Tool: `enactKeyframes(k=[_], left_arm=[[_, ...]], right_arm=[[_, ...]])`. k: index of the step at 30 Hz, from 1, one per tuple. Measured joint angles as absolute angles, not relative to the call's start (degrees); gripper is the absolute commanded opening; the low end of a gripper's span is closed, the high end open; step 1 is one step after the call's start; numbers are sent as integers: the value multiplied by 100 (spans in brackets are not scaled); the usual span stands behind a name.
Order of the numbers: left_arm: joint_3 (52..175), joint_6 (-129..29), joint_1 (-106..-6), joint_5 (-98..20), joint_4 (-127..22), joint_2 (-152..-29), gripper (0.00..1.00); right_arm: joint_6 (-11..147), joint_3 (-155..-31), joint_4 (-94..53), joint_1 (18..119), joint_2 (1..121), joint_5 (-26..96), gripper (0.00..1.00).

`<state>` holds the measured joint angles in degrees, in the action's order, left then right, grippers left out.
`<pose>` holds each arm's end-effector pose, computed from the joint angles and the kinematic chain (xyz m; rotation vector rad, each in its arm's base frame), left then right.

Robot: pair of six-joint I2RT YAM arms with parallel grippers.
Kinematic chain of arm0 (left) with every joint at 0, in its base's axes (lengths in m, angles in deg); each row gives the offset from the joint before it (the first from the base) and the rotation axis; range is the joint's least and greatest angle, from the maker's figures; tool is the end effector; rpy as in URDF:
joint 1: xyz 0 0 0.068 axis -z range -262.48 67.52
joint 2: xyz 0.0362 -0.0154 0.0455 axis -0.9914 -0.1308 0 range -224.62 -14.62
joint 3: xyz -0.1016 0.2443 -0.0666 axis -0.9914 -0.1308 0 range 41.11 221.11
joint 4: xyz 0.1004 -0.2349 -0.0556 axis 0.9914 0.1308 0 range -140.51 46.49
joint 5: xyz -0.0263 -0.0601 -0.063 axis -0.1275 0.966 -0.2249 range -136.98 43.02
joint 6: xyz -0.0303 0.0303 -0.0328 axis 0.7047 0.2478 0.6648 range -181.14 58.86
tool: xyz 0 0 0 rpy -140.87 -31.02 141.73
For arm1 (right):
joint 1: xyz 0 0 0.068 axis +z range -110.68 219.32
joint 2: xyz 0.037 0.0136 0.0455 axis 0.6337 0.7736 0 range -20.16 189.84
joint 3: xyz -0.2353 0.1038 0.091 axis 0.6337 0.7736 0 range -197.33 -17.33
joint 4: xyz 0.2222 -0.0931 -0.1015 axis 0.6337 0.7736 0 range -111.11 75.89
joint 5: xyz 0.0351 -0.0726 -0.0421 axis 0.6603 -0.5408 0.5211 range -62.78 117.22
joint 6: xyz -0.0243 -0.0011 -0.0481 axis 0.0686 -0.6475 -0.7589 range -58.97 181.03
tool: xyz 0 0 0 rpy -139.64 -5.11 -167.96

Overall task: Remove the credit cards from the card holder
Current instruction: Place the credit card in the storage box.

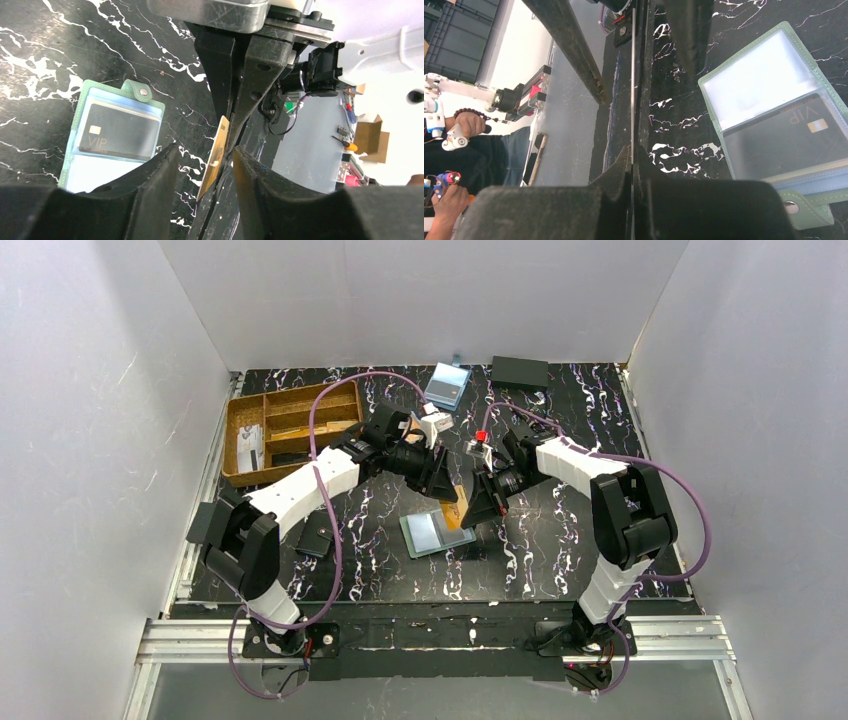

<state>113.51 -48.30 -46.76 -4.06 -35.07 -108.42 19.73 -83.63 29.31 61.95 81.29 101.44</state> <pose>0.2843 -0.2344 0.2834 0.8885 2.1382 -1.2816 0.2764 0.1523 0.1968 -1.2844 1.9303 1.7157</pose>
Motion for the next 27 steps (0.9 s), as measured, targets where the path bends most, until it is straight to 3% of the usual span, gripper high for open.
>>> enactKeyframes(k=[3, 7, 8, 13, 15, 21, 27], left_arm=[[11349, -4800, -4680, -201, -3533, -10896, 32], [11351, -4756, -4687, 0, -3557, -10901, 11], [11349, -4760, -4691, 66, -3568, -10903, 2], [11347, -4776, -4744, 210, -3572, -10903, 0], [11347, -4806, -4752, 250, -3572, -10903, 0], [11270, -4915, -4790, 409, -3581, -10901, 0], [10901, -5053, -4923, 416, -3579, -10737, 0]], right_arm=[[1896, -8368, 2996, 6195, 8151, 10142, 1], [1850, -8385, 3058, 6195, 8162, 10126, 1], [1835, -8403, 3084, 6195, 8171, 10126, 1], [1726, -8455, 3156, 6200, 8199, 10133, 2], [1708, -8466, 3176, 6202, 8201, 10133, 9], [1597, -8510, 3289, 6226, 8212, 10083, 48], [1138, -8750, 3685, 6224, 8267, 9868, 63]])
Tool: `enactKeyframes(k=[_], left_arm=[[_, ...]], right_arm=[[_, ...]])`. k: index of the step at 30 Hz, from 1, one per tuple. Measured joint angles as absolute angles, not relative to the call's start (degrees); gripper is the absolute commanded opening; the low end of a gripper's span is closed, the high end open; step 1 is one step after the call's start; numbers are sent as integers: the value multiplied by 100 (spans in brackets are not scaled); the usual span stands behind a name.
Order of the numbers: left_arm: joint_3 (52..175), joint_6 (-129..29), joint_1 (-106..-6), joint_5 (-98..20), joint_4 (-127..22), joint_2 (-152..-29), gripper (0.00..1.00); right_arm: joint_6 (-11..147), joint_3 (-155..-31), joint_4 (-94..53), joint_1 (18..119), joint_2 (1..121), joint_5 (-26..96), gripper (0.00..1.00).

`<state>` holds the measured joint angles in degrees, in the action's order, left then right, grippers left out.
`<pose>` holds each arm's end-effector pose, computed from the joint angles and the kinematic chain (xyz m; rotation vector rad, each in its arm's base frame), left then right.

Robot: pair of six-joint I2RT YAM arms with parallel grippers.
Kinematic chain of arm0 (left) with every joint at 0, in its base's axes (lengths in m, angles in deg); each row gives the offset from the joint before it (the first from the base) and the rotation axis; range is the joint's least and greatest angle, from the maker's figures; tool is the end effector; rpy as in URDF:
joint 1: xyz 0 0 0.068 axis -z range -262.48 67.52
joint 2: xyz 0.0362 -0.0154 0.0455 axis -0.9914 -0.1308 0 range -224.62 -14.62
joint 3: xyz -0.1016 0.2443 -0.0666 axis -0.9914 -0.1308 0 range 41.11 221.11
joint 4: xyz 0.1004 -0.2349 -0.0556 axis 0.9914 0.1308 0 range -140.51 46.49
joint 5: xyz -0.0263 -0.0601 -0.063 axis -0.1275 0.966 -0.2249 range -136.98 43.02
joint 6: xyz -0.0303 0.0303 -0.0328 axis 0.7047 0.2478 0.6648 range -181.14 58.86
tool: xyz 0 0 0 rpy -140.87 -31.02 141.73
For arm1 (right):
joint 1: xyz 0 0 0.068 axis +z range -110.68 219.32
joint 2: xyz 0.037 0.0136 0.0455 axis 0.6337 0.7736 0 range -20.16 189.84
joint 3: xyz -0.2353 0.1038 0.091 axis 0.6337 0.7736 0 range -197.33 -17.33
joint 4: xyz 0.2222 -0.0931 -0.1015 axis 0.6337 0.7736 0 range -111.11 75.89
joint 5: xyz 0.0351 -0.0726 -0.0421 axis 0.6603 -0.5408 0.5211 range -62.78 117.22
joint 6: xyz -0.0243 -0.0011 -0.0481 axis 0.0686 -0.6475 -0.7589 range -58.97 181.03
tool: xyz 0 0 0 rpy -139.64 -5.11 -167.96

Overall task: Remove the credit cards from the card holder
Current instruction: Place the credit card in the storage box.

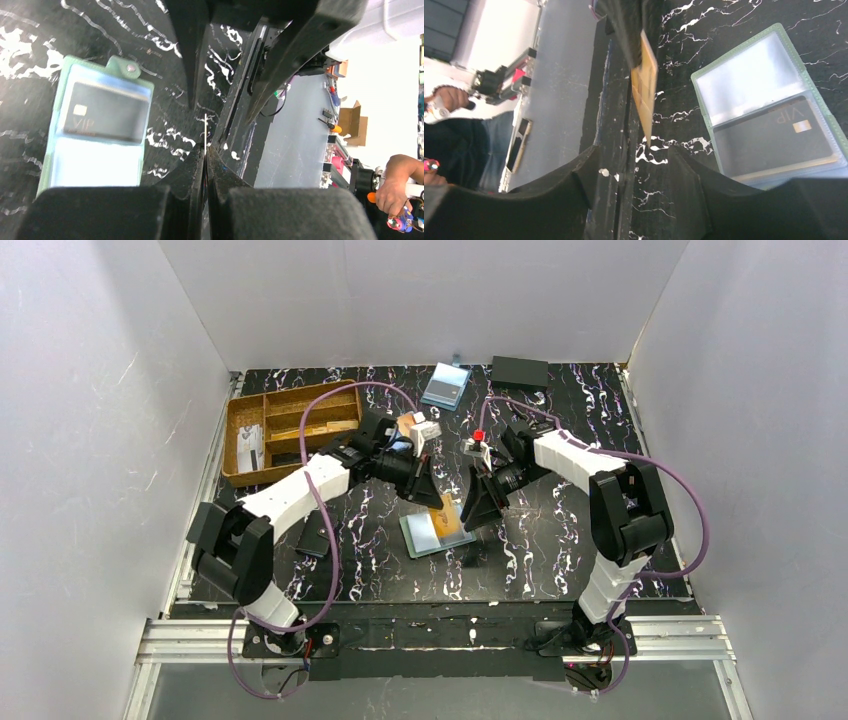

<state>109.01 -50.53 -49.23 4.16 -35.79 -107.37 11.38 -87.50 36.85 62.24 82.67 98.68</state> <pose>0.2812 -0.2176 0.2673 0.9463 2.1239 -1.4058 0.2782 0.1542 0.2038 -1.3878 1.9058 1.6530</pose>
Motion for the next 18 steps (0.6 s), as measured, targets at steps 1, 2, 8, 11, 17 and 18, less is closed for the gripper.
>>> enactKeyframes(k=[1, 2, 8, 11, 17, 18], left_arm=[[10776, -5051, -5002, 394, -3601, -10640, 0], [10685, -5040, -5069, 379, -3622, -10557, 0], [9878, -4756, -5880, 261, -3961, -9537, 0], [9688, -4596, -6341, 215, -4149, -9058, 0], [9601, -4437, -7091, 169, -4453, -8708, 0], [9594, -4404, -7185, 167, -4510, -8721, 0]], right_arm=[[1055, -8805, 3761, 6222, 8278, 9833, 65], [948, -8853, 3855, 6222, 8293, 9796, 66], [393, -9063, 4345, 6084, 8431, 9567, 67], [218, -9074, 4491, 5900, 8451, 9466, 67], [-117, -9102, 4736, 5089, 8453, 9377, 67], [-143, -9102, 4756, 4947, 8455, 9355, 67]])
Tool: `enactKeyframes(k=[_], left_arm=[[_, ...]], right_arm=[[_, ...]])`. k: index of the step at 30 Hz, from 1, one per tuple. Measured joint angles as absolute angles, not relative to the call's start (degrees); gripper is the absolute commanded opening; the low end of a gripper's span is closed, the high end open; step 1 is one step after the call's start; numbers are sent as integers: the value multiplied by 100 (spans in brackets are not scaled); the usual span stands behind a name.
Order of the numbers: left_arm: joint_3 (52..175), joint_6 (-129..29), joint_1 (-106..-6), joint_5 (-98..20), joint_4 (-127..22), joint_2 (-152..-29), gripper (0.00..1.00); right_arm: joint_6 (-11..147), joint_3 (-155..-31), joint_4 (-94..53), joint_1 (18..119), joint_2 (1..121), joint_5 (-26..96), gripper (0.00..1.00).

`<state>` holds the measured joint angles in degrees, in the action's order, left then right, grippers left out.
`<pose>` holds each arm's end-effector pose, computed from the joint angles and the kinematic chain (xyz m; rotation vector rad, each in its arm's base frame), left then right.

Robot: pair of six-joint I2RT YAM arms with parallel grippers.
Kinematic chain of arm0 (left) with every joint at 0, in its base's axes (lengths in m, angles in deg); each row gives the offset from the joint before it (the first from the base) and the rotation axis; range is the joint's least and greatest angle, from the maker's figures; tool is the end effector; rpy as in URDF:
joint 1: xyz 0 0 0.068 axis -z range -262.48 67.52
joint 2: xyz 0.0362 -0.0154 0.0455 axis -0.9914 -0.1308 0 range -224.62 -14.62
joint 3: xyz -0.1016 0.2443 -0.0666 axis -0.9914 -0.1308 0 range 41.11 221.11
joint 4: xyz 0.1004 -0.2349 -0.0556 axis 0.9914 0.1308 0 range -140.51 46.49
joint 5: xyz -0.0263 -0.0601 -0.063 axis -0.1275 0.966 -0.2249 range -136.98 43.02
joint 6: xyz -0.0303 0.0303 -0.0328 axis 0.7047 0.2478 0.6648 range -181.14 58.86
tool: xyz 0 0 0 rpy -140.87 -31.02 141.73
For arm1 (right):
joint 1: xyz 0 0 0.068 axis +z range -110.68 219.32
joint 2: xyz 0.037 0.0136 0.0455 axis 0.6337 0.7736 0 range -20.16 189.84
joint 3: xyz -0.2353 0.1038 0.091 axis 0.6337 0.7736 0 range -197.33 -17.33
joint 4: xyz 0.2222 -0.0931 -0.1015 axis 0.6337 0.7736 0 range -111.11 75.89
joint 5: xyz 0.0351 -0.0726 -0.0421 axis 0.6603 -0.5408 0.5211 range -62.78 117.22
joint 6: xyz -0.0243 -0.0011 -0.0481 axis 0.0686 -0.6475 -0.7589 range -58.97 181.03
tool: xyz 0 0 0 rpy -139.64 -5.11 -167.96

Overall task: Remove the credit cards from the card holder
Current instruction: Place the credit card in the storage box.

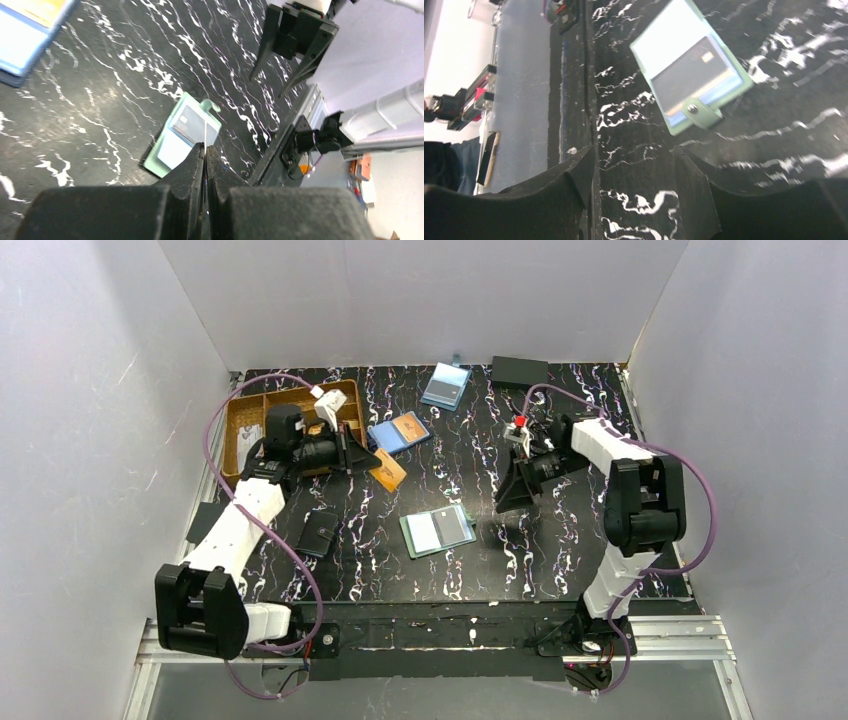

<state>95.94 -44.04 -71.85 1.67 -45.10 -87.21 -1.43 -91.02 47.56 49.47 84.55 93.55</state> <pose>0.2726 -0.0784 0.3095 0.4633 1.9491 -1.1462 0.3024 0.0872 0.2069 -1.2925 1.9801 1.4732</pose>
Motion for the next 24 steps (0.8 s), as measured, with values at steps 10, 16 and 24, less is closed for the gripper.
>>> enactKeyframes(k=[10, 16, 24], left_arm=[[10186, -3737, -8048, 184, -5229, -10046, 0], [10438, -3226, -8324, 108, -5369, -10343, 0], [10803, -2828, -8534, -43, -5437, -10345, 0]], right_arm=[[362, -10295, 4795, 4722, 8706, 7715, 69], [1011, -10831, 4692, 4762, 8706, 7276, 69], [1381, -10739, 4406, 5068, 8658, 6660, 70]])
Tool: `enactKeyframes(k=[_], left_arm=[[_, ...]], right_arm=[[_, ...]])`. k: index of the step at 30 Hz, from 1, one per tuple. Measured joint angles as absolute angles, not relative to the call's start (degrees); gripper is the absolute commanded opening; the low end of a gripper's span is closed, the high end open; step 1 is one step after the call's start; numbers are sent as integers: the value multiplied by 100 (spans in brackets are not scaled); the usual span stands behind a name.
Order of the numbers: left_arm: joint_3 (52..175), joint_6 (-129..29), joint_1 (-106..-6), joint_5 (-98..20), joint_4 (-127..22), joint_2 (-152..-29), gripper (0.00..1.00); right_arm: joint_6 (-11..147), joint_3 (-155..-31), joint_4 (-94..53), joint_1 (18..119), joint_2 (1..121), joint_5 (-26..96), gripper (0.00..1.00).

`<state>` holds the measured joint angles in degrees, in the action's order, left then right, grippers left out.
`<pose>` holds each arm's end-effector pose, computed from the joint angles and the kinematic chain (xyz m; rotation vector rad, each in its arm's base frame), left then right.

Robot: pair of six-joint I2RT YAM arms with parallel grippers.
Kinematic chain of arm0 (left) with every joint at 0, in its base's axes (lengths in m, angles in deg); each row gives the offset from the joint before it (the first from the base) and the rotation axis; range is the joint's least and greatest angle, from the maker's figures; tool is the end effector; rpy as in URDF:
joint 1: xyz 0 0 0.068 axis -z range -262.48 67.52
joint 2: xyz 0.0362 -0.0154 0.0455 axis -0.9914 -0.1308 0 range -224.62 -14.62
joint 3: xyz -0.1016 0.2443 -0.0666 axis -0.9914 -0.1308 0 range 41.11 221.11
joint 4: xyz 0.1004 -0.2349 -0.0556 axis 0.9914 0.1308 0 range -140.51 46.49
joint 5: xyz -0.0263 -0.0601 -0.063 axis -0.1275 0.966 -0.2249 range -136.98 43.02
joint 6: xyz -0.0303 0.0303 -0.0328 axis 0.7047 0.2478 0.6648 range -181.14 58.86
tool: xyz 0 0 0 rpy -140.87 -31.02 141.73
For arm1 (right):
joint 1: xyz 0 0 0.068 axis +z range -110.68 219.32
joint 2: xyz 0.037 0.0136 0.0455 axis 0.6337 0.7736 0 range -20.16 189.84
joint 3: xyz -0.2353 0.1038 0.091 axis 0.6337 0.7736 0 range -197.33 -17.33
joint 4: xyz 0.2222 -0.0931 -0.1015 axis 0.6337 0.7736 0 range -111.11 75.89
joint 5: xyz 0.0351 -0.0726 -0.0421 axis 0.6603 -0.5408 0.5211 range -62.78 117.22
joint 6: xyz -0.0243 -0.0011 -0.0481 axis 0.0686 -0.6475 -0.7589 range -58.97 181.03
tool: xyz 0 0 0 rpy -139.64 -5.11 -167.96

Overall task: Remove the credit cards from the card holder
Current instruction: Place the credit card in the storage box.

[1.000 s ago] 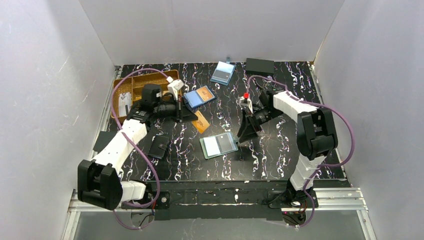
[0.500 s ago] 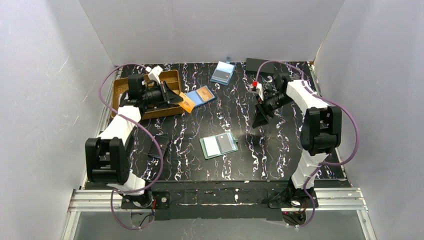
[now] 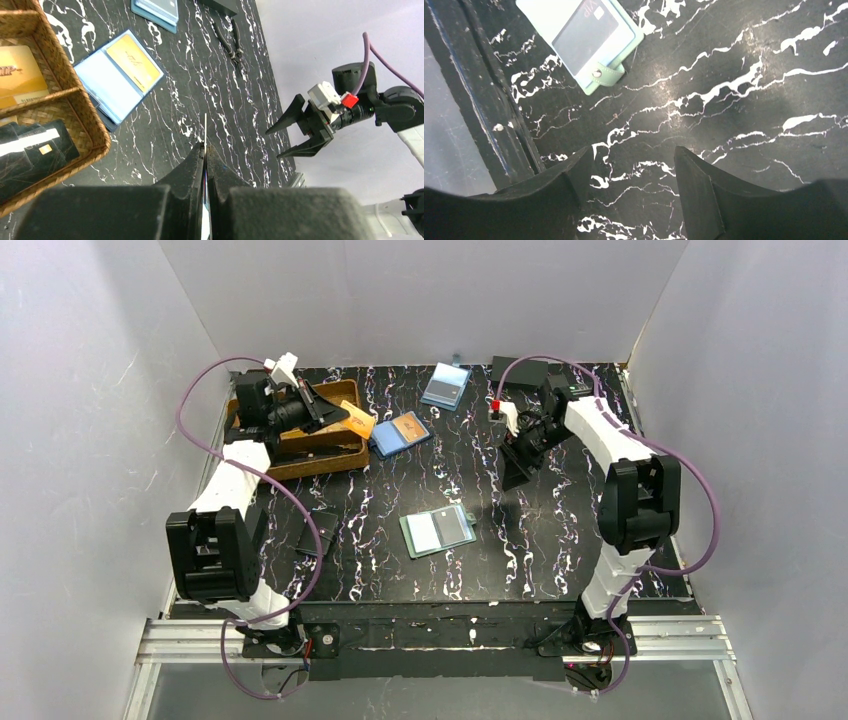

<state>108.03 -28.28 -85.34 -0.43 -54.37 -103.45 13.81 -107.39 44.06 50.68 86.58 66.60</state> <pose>0.3588 -0.0080 0.3112 -0.0176 1.9356 -1.1150 0.3508 0.0935 0.2529 -1.3668 2.2975 0.8513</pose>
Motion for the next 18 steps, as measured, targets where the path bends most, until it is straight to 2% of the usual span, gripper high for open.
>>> enactKeyframes(k=[8, 18], left_arm=[[11039, -2811, -8619, -282, -5428, -10437, 0], [11037, -2918, -8676, -640, -5386, -10453, 0]], right_arm=[[1529, -10492, 3482, 5096, 8188, 6402, 72], [2209, -9885, 1007, 5111, 8199, 6437, 75]])
